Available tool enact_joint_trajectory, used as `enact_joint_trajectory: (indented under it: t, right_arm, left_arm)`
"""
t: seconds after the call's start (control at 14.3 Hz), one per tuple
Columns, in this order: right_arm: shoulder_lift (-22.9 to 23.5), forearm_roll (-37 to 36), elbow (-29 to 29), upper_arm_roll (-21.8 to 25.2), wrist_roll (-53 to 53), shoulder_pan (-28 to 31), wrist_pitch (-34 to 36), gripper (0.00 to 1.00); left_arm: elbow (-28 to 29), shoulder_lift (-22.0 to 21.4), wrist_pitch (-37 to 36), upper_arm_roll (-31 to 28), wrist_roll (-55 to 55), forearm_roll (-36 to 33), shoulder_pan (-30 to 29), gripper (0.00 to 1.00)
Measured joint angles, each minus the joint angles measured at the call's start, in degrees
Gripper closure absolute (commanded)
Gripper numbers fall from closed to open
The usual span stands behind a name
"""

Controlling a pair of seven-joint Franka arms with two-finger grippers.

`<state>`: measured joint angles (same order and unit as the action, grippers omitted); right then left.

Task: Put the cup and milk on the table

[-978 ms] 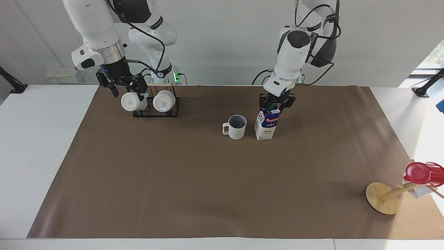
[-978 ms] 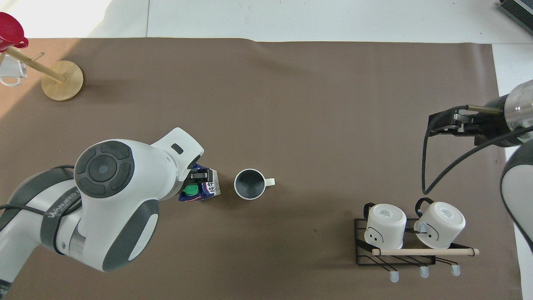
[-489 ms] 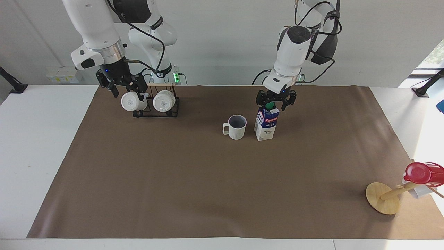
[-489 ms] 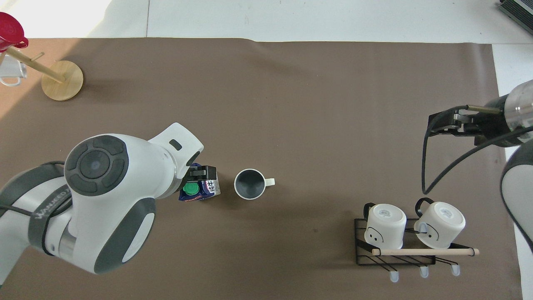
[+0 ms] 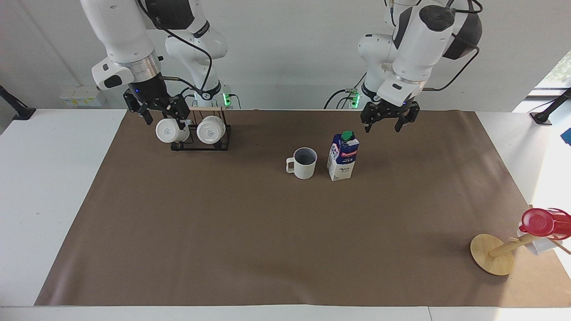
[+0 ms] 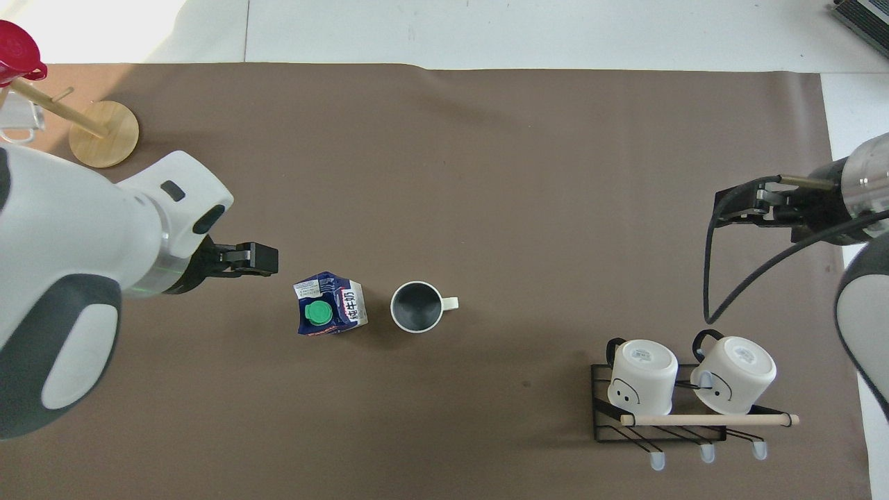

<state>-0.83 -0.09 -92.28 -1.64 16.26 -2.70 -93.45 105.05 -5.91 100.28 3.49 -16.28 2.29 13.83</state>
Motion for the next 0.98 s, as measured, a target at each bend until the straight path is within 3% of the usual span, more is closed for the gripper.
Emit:
enact_joint_trajectory:
  t: [0.49,0.98]
  right_arm:
    - [0.0,0.0,0.0,0.0,0.0,0.0,0.0,0.0]
    - [0.0,0.0,0.0,0.0,0.0,0.0,0.0,0.0]
  left_arm:
    - [-8.46,-0.09,-12.25,-0.44,12.88,0.0,-10.64,0.0]
    - [-8.65,-0.06,-12.96,-0.05,13.68,0.0,-11.3,0.0]
